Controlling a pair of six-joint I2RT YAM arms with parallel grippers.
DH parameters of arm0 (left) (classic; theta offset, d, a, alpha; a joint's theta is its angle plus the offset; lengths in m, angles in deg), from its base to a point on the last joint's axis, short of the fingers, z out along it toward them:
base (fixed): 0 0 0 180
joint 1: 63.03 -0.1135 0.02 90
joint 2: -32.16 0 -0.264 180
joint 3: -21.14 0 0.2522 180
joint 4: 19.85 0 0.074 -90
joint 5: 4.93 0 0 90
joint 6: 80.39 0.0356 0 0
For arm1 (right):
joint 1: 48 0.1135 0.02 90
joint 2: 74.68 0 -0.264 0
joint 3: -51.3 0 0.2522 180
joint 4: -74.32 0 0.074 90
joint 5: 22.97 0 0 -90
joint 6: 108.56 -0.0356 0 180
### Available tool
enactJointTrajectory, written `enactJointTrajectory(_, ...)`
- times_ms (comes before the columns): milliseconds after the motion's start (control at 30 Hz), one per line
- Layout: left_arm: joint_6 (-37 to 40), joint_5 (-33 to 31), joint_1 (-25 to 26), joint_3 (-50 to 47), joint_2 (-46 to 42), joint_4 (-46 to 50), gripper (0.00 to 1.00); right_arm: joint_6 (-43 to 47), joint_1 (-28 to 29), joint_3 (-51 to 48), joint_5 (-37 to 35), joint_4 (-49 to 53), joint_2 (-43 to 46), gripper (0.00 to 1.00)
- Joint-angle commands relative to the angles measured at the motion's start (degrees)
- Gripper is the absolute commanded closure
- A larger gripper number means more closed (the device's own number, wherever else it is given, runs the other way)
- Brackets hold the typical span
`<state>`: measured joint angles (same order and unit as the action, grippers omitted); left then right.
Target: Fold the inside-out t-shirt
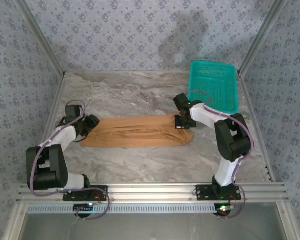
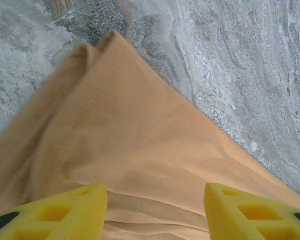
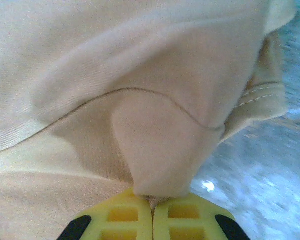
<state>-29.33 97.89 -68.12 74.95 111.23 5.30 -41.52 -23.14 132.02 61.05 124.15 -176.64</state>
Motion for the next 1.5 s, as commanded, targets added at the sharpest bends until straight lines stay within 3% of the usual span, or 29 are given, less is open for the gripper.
enactJointTrajectory(0, 0.36, -0.64, -0.38, 3.53, -0.65, 1.04, 0.47, 1.04, 0.65, 0.55, -3.10, 2.62, 4.42, 1.00)
enactJointTrajectory(300, 0.27, 4.19, -7.54, 6.24, -2.23, 3.40, 0.46, -0.69, 9.03, 9.46, -8.78, 9.99, 10.32, 1.00)
enactJointTrajectory(533, -0.30, 6.78, -12.51, 7.66, -3.17, 5.29, 0.47, -5.64, 19.10, 22.23, -8.90, 13.51, 7.08, 1.00)
enactJointTrajectory(800, -1.78, 8.85, -16.80, 7.26, -3.06, 5.80, 0.47, -7.16, 29.73, 43.02, -7.78, 15.48, -9.03, 1.00)
enactJointTrajectory(1100, -1.82, 8.98, -22.52, 6.00, -2.67, 5.93, 0.48, -7.04, 35.11, 70.43, -1.37, 13.71, -31.39, 1.00)
enactJointTrajectory(1367, -2.41, 8.98, -23.59, 3.76, 0.17, 2.61, 0.49, -7.53, 37.27, 75.00, 11.08, 1.02, -40.44, 1.00)
enactJointTrajectory(1400, -2.39, 8.87, -23.72, 3.48, 0.62, 2.05, 0.49, -8.39, 37.36, 75.39, 13.32, -0.58, -41.62, 0.95)
enactJointTrajectory(1467, -2.37, 8.88, -23.75, 2.87, 1.61, 1.17, 0.49, -11.21, 37.08, 76.97, 18.07, -1.36, -44.40, 0.66)
